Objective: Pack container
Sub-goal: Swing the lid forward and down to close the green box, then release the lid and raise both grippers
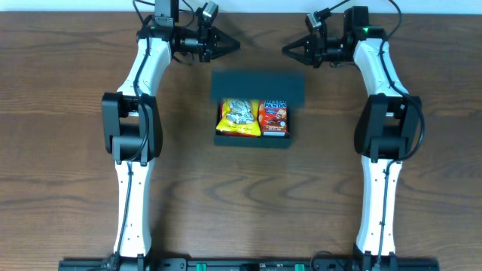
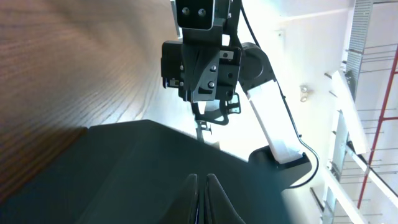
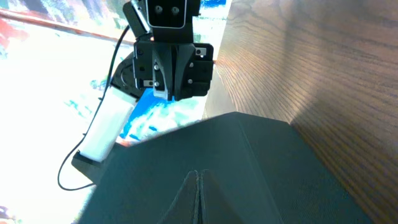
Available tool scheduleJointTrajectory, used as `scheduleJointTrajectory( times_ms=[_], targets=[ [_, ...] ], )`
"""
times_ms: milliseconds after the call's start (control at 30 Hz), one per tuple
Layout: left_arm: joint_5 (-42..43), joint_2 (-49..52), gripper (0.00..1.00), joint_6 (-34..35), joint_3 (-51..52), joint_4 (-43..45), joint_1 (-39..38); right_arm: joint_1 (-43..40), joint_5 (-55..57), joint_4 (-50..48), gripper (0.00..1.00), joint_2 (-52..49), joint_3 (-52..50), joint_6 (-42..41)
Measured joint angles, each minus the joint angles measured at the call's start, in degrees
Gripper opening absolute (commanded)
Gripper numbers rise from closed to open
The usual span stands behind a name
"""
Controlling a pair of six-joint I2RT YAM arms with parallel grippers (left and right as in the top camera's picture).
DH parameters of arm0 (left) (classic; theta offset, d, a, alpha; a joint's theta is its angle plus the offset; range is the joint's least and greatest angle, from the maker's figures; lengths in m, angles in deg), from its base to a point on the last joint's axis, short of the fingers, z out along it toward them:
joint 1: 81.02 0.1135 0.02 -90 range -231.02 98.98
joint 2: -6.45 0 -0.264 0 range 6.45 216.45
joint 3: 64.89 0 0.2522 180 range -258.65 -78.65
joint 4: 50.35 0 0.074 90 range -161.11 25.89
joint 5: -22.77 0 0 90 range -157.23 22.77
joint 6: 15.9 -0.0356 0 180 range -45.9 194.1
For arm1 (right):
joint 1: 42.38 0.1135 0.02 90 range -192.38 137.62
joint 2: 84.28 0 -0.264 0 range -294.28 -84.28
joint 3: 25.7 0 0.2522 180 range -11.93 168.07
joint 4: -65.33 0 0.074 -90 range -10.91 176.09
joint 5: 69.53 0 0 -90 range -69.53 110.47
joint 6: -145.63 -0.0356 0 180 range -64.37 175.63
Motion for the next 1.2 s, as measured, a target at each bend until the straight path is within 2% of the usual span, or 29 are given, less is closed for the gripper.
scheduleJointTrajectory(
  times_ms=[500,600,933,1033,1200],
  targets=[
    [-0.07,0.00,0.06,0.00,0.00,-0.31,0.00,0.22,0.22,0.61,0.02,0.00,0.00,0.44],
    [-2.27,0.00,0.06,0.02,0.00,-0.37,0.00,0.33,3.56,0.63,0.02,0.00,0.00,0.83],
    [-19.12,-0.07,0.06,1.86,-0.04,-2.78,-0.81,2.43,33.59,0.96,0.02,0.15,0.24,-2.82],
    [-25.64,-1.36,0.06,-1.53,-0.04,-7.58,-1.90,2.73,41.68,2.71,0.02,1.70,0.63,-2.62],
    [-40.09,-8.85,0.06,-12.13,-0.11,-20.79,-4.24,2.71,51.19,10.36,0.02,10.45,0.96,3.43]
  ],
)
